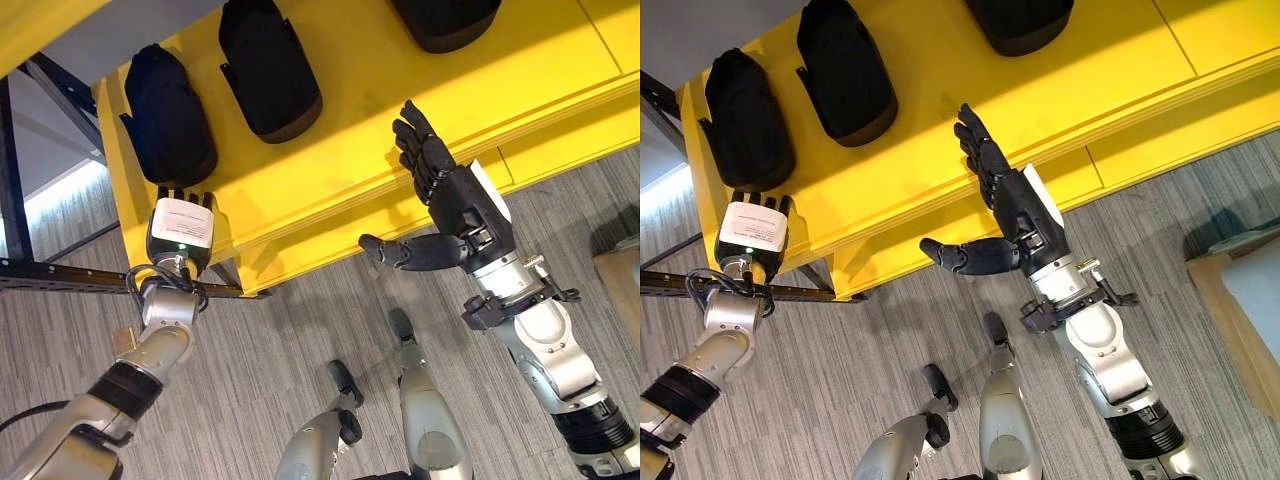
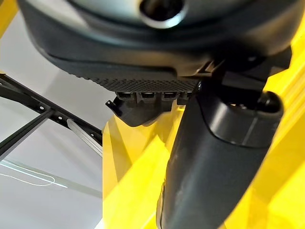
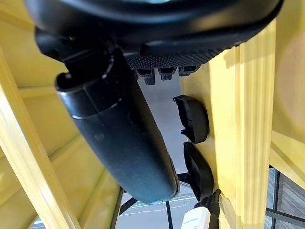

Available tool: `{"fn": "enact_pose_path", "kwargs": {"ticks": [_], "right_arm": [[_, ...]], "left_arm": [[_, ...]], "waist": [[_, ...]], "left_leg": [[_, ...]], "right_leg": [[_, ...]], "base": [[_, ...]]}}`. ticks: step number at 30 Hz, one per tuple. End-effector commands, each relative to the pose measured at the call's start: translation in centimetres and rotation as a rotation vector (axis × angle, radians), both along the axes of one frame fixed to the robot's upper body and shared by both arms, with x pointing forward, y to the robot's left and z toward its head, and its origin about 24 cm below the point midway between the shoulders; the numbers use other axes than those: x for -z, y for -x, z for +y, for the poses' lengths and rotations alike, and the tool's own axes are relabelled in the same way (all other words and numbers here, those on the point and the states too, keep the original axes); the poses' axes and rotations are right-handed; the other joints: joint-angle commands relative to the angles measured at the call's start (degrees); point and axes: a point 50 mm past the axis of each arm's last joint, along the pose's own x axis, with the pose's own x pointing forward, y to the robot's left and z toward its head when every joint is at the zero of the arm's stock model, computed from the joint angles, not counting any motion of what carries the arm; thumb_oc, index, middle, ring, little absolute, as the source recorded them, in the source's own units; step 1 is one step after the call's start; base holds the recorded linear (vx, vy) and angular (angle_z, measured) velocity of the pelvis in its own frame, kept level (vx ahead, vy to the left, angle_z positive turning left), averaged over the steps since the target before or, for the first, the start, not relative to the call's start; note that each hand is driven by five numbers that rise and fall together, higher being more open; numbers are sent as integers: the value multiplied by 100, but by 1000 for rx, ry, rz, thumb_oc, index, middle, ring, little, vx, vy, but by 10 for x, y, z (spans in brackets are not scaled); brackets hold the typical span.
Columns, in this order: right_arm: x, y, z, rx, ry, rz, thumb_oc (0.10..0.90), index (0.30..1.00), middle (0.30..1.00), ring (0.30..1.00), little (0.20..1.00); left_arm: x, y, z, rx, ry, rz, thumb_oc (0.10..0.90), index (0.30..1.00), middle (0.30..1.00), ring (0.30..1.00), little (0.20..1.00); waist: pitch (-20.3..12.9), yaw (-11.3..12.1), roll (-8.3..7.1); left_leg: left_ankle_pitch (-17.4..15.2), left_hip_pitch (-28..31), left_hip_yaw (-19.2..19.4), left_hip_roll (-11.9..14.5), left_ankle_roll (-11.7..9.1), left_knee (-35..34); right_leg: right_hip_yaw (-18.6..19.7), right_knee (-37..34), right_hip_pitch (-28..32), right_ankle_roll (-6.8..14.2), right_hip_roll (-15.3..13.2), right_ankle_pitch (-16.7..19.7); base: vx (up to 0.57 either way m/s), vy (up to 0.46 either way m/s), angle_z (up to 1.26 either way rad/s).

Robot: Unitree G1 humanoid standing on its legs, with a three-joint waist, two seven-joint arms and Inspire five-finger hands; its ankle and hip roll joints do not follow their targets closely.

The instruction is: Move parts from the plastic box to the shelf.

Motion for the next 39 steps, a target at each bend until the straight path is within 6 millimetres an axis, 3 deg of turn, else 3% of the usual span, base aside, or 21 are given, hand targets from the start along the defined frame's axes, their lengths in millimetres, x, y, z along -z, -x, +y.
{"fn": "enact_pose_path", "kwargs": {"ticks": [1, 16, 18, 20, 21, 24, 25, 26, 30, 34, 36, 37, 39], "right_arm": [[-47, 35, 13, -134, -33, -301, 900, 1000, 1000, 1000, 1000], [-50, 36, 17, -143, -17, -322, 900, 1000, 1000, 1000, 1000], [-50, 37, 17, -143, -16, -324, 900, 1000, 1000, 1000, 1000], [-49, 38, 17, -137, -25, -323, 900, 1000, 1000, 1000, 1000], [-47, 38, 19, -131, -37, -327, 900, 1000, 1000, 1000, 1000], [-48, 39, 19, -111, -58, -340, 900, 1000, 1000, 1000, 1000], [-50, 39, 18, -93, -63, -355, 900, 1000, 1000, 1000, 1000], [-51, 38, 17, -87, -60, -358, 900, 1000, 1000, 1000, 1000], [-49, 41, 10, -48, -40, -353, 900, 1000, 1000, 1000, 1000], [-33, 42, -6, -25, -59, -261, 900, 1000, 1000, 1000, 1000], [-16, 40, -21, 4, -114, -149, 900, 1000, 1000, 1000, 1000], [11, 37, -41, 91, -176, -10, 900, 1000, 1000, 1000, 1000], [35, 38, -57, 171, -194, 80, 900, 1000, 1000, 1000, 1000]], "left_arm": [[15, 15, 37, -155, -63, 83, 900, 1000, 1000, 1000, 1000], [37, 18, 46, -205, 58, 45, 900, 1000, 1000, 1000, 1000], [36, 20, 49, -222, 79, -1, 900, 1000, 1000, 1000, 1000], [21, 24, 56, -278, 111, -240, 900, 1000, 1000, 1000, 1000], [18, 23, 59, -286, 212, -287, 900, 1000, 1000, 1000, 1000], [13, 17, 49, -197, 252, -272, 900, 1000, 1000, 1000, 1000], [12, 16, 33, -106, 252, -141, 900, 1000, 1000, 1000, 1000], [14, 16, 30, -91, 277, -113, 900, 1000, 1000, 1000, 1000], [25, 27, 8, 18, 549, 112, 900, 1000, 1000, 1000, 1000], [44, 51, -13, 165, 857, 337, 900, 1000, 1000, 1000, 1000], [55, 68, -18, 188, 1095, 470, 900, 1000, 1000, 1000, 1000], [69, 89, -30, 249, 1440, 566, 900, 1000, 1000, 1000, 1000], [73, 98, -34, 304, 1556, 503, 900, 1000, 1000, 1000, 1000]], "waist": [[-381, -79, 76], [-391, -64, -12], [-390, -57, -24], [-397, -22, -69], [-402, 9, -106], [-367, 78, -169], [-321, 134, -155], [-314, 148, -146], [-315, 219, -41], [-527, 286, 9], [-749, 321, -8], [-1083, 398, -82], [-1381, 485, -161]], "left_leg": [[-483, -502, -469, 117, -102, 1091], [-486, -541, -497, 142, -89, 1136], [-483, -552, -502, 142, -90, 1144], [-489, -568, -527, 142, -76, 1164], [-492, -606, -538, 154, -70, 1188], [-489, -663, -591, 172, -56, 1216], [-485, -679, -656, 170, -61, 1215], [-484, -673, -665, 166, -61, 1207], [-475, -544, -728, 137, -54, 1077], [-422, -224, -775, 152, -52, 816], [-359, -18, -809, 201, -72, 636], [-205, 211, -820, 272, -120, 350], [-69, 388, -872, 340, -142, 101]], "right_leg": [[-480, 848, 73, 405, -577, -985], [-454, 890, 39, 384, -541, -992], [-446, 901, 24, 381, -533, -993], [-447, 912, 26, 367, -526, -1008], [-438, 926, 1, 361, -509, -1014], [-491, 931, -31, 347, -493, -991], [-542, 915, -18, 342, -485, -981], [-551, 909, -9, 343, -488, -981], [-634, 818, 139, 338, -511, -994], [-759, 645, 464, 373, -545, -968], [-860, 545, 664, 396, -569, -935], [-990, 322, 897, 453, -599, -795], [-1091, 129, 1107, 477, -597, -702]], "base": [[0, 0, 0], [0, 0, 0], [0, 0, 0], [-17, -64, -1], [-73, -143, 2], [-72, -91, 11], [-61, -44, 16], [-52, -25, 12], [-17, 33, 3], [21, 30, 10], [48, -5, 22], [76, -17, 40], [111, -55, 42]]}}
